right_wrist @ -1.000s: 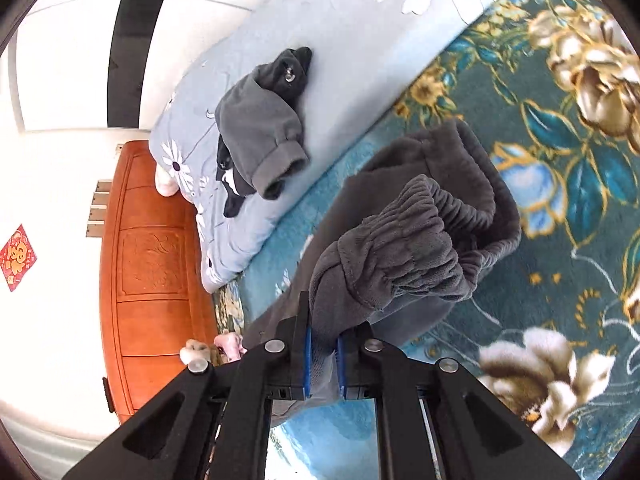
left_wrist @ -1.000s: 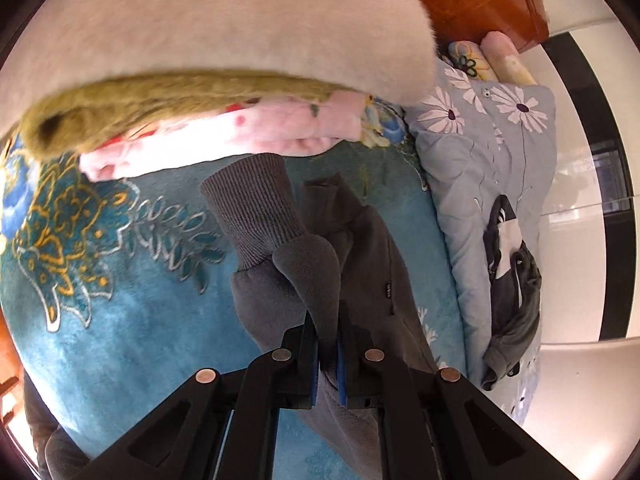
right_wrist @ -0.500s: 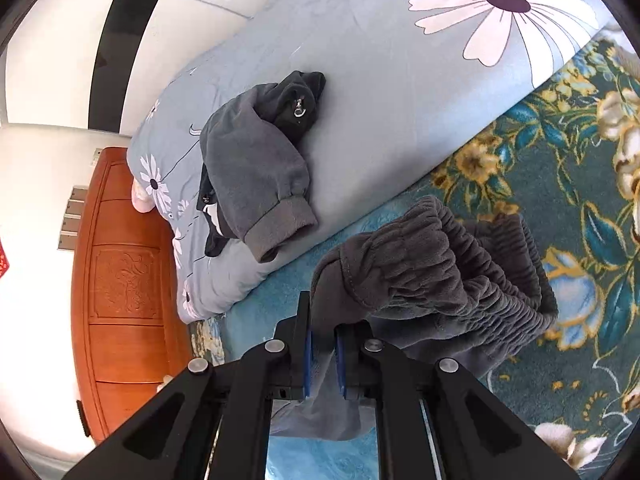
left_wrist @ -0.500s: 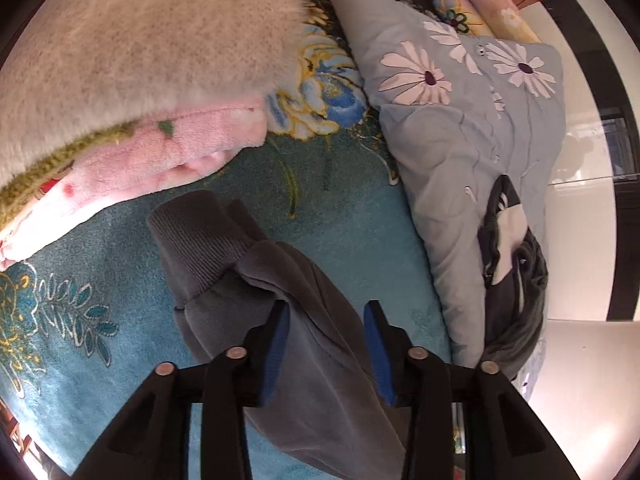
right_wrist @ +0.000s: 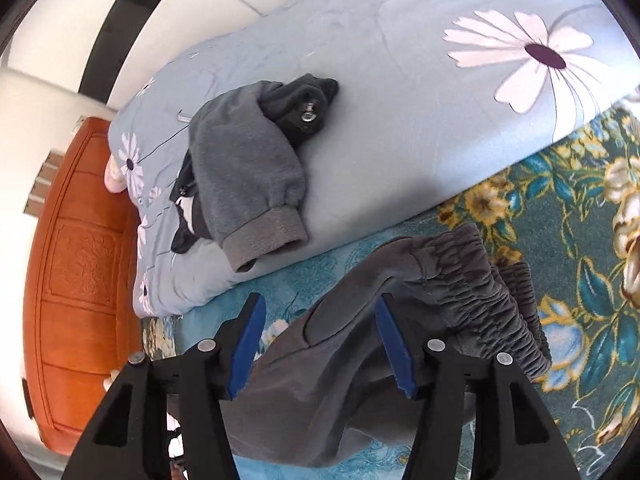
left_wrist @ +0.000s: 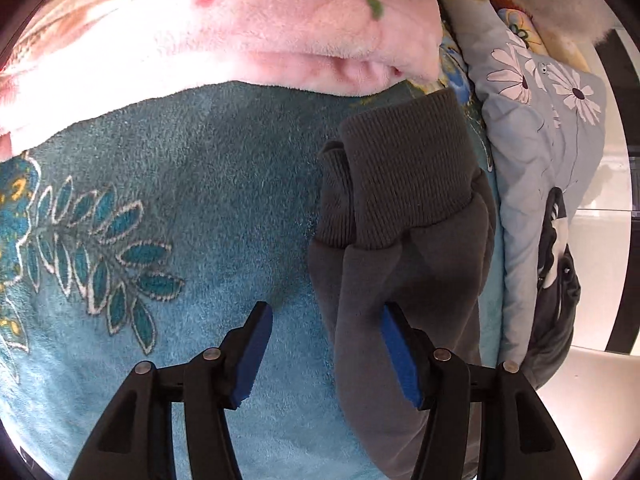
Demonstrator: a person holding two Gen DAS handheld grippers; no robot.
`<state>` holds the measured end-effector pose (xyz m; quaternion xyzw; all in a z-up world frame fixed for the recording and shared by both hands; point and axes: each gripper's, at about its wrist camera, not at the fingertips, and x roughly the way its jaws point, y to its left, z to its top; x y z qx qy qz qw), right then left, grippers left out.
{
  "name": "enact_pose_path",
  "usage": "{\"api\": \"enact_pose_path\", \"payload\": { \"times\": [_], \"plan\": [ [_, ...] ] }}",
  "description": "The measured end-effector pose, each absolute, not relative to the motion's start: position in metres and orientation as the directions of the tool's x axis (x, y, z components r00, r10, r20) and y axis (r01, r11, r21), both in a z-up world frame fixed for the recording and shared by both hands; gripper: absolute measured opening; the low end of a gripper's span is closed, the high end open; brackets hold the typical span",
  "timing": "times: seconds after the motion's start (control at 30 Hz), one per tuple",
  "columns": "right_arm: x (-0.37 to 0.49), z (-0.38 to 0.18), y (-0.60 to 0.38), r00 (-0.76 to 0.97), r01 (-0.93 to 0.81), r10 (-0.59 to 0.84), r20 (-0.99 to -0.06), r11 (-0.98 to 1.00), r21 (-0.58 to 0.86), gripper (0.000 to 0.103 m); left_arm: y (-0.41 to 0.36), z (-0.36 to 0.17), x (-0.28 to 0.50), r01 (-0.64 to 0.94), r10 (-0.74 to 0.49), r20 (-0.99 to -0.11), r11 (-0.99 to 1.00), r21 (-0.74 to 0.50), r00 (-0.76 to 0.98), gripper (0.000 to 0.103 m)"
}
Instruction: Fold clothes
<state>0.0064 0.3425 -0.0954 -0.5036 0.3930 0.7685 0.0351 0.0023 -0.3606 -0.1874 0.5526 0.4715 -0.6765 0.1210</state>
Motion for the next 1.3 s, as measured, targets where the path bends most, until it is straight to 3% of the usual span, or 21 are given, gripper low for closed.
{"api": "enact_pose_path", "payload": {
  "times": [0.23,0.3,0.37,0.7,0.8,1.0,1.2,1.3],
  "plan": [
    [0.056,-0.087,0.33,-0.421,-0.418,-0.313,-0.851,-0.766,0.488,0.059,-0.35,-0.192,-0.009,0.644,0.331,-0.846,-0.548,-0.533,-0.419,0.056],
    [0.07,-0.09,0.329,-0.402,-0.424,-0.309,-0.862,-0.771,0.474,0.059,-0.345,-0.191,-0.011,0.627,0.335,-0.836,-0.553,-0.549,-0.435,0.021],
    [0.084,-0.105,0.333,-0.384,-0.476,-0.324,-0.865,-0.733,0.486,0.059,-0.342,-0.182,-0.004,0.625,0.294,-0.827,-0.546,-0.557,-0.48,0.009],
    [0.12,-0.141,0.359,-0.477,-0.584,-0.375,-0.795,-0.541,0.606,0.059,-0.338,-0.119,0.118,0.606,0.15,-0.685,-0.362,-0.709,-0.713,0.007],
    [0.125,-0.152,0.359,-0.499,-0.574,-0.398,-0.77,-0.514,0.638,0.069,-0.347,-0.141,0.157,0.681,0.131,-0.731,-0.283,-0.675,-0.67,0.007],
    [0.11,-0.182,0.35,-0.534,-0.557,-0.455,-0.713,-0.445,0.701,0.069,-0.343,-0.161,0.184,0.723,0.15,-0.759,-0.233,-0.65,-0.634,0.007],
    [0.095,-0.193,0.366,-0.584,-0.636,-0.312,-0.749,-0.398,0.662,0.069,-0.347,-0.146,0.179,0.713,0.146,-0.767,-0.294,-0.637,-0.625,0.007],
    [0.087,-0.201,0.367,-0.584,-0.65,-0.328,-0.743,-0.361,0.669,0.068,-0.349,-0.141,0.176,0.714,0.142,-0.776,-0.318,-0.624,-0.615,0.007]
  ]
}}
